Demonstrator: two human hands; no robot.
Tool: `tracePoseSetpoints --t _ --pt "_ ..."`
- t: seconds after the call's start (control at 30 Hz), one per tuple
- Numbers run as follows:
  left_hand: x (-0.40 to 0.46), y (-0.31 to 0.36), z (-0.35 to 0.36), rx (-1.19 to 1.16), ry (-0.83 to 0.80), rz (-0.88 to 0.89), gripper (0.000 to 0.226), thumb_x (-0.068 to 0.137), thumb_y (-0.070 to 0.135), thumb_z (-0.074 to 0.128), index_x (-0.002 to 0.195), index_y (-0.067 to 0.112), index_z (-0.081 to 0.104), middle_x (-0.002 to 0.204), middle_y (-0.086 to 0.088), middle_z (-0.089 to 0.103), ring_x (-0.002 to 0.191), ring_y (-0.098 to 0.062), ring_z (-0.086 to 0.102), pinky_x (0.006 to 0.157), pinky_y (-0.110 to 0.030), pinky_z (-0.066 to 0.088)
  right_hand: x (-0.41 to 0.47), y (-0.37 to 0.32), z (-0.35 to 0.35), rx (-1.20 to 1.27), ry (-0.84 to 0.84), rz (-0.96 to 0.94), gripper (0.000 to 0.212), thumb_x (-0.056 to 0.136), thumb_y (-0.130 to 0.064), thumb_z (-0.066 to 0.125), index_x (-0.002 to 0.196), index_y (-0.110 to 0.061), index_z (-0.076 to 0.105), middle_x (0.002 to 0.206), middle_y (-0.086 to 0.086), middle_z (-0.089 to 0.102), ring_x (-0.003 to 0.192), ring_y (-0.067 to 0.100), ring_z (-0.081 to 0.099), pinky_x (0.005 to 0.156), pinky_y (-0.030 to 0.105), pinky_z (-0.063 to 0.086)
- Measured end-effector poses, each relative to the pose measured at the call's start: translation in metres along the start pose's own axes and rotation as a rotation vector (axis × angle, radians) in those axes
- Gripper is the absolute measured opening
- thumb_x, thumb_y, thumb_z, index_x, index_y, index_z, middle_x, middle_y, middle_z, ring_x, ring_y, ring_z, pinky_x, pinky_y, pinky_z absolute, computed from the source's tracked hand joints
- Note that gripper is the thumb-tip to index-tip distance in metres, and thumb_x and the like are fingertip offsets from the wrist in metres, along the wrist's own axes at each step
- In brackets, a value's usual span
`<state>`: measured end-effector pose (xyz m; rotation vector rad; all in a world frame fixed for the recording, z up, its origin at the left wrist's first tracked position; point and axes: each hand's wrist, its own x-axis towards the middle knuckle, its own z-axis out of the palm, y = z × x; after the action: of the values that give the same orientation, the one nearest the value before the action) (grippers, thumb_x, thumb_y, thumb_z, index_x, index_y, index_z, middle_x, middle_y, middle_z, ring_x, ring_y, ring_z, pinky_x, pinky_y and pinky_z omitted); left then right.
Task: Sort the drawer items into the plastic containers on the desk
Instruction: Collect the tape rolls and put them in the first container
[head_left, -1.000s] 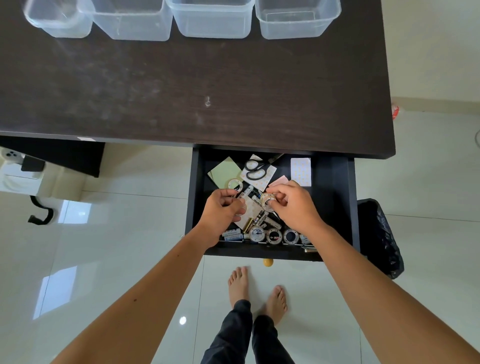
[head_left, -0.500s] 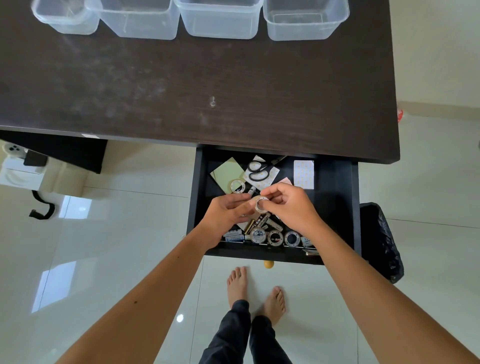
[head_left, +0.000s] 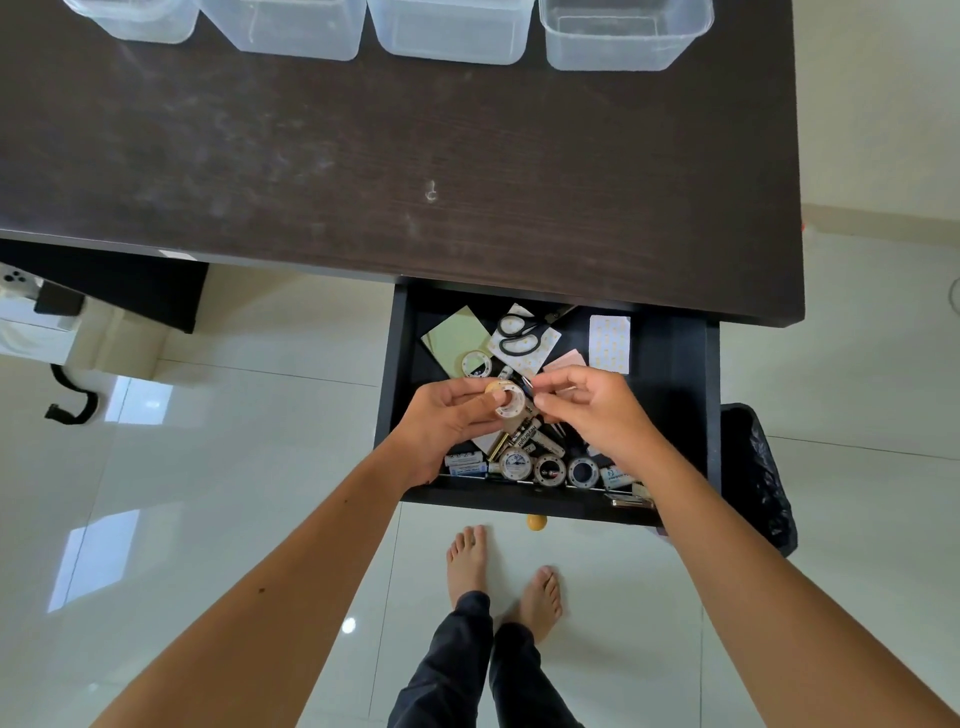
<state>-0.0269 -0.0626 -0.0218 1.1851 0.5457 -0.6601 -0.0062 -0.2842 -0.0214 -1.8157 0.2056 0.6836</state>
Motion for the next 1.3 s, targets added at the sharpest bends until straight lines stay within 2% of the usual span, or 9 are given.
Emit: tracePoseSetpoints --t 0.13,0.23,0.5,0.67,0.77,0.87,1.03,1.2,1.3 --pt "0.004 0.002 -0.006 -0.021 0.041 0.031 0.035 0.093 0.016 0.077 0.124 -0.001 0.071 0.119 -0.020 0.076 0.111 -0.033 0.074 0.094 -0.036 0.062 -0.003 0.017 0.000 -0.357 -0.042 -0.003 0.019 0.085 -0.020 0.087 0.099 -0.031 0.081 0.089 -0.010 0.078 0.082 0.003 0.073 0.077 0.019 0.057" --pt "0.005 0.002 -0.011 -0.027 0.062 0.035 0.033 0.095 0.016 0.074 0.123 -0.002 0.070 0.118 -0.022 0.076 0.103 -0.029 0.075 0.088 -0.034 0.063 -0.009 0.025 0.003 -0.508 -0.176 -0.003 0.021 0.080 -0.019 0.092 0.092 -0.032 0.080 0.088 -0.010 0.075 0.080 0.006 0.070 0.075 0.029 0.060" --pt "0.005 0.003 -0.016 -0.091 0.053 0.016 0.025 0.098 0.019 0.072 0.117 0.003 0.070 0.110 -0.016 0.075 0.095 -0.022 0.069 0.078 -0.029 0.055 -0.007 0.023 -0.002 -0.885 -0.324 -0.130 0.032 0.085 -0.023 0.087 0.116 -0.027 0.079 0.098 -0.014 0.051 0.092 0.010 0.053 0.071 0.021 0.039" --pt "0.004 0.003 -0.018 -0.113 0.041 0.024 0.028 0.099 0.020 0.069 0.120 0.001 0.067 0.113 -0.018 0.074 0.098 -0.023 0.069 0.081 -0.031 0.054 -0.005 0.017 -0.006 -0.657 -0.307 -0.087 0.018 0.082 -0.027 0.090 0.092 -0.030 0.075 0.090 -0.010 0.066 0.082 0.009 0.061 0.069 0.027 0.052" --pt "0.003 0.002 -0.018 -0.115 0.048 0.036 0.030 0.100 0.019 0.067 0.123 0.001 0.067 0.118 -0.020 0.071 0.106 -0.028 0.064 0.083 -0.031 0.057 -0.004 0.013 0.003 -0.571 -0.332 -0.087 0.032 0.084 -0.023 0.089 0.112 -0.034 0.078 0.091 -0.008 0.071 0.081 0.012 0.065 0.077 0.034 0.060" --pt "0.003 0.002 -0.018 -0.117 0.050 0.047 0.027 0.101 0.017 0.064 0.123 0.001 0.066 0.121 -0.022 0.070 0.110 -0.031 0.064 0.087 -0.033 0.057 0.000 0.013 0.016 -0.742 -0.395 -0.174 0.050 0.091 -0.024 0.082 0.138 -0.034 0.069 0.101 -0.013 0.062 0.086 0.010 0.059 0.080 0.028 0.052" --pt "0.002 0.003 -0.018 -0.114 0.067 0.048 0.030 0.103 0.017 0.062 0.128 0.001 0.064 0.133 -0.025 0.068 0.115 -0.031 0.066 0.089 -0.034 0.058 -0.001 0.016 0.020 -0.757 -0.369 -0.207 0.034 0.090 -0.023 0.083 0.123 -0.029 0.077 0.114 -0.009 0.060 0.092 0.010 0.058 0.083 0.031 0.054" --pt "0.002 0.001 -0.019 -0.110 0.080 0.051 0.036 0.105 0.018 0.058 0.134 -0.003 0.059 0.127 -0.018 0.069 0.116 -0.032 0.067 0.095 -0.038 0.058 -0.002 0.014 0.019 -0.689 -0.337 -0.172 0.026 0.085 -0.021 0.087 0.107 -0.027 0.076 0.090 -0.016 0.061 0.076 0.007 0.058 0.069 0.027 0.053" --pt "-0.001 0.003 -0.019 -0.135 0.072 0.048 0.038 0.106 0.016 0.055 0.137 -0.005 0.056 0.133 -0.024 0.067 0.124 -0.038 0.065 0.102 -0.042 0.057 -0.001 0.013 0.017 -0.561 -0.296 -0.124 0.030 0.086 -0.016 0.084 0.110 -0.031 0.076 0.088 -0.013 0.068 0.074 0.010 0.060 0.072 0.034 0.059"
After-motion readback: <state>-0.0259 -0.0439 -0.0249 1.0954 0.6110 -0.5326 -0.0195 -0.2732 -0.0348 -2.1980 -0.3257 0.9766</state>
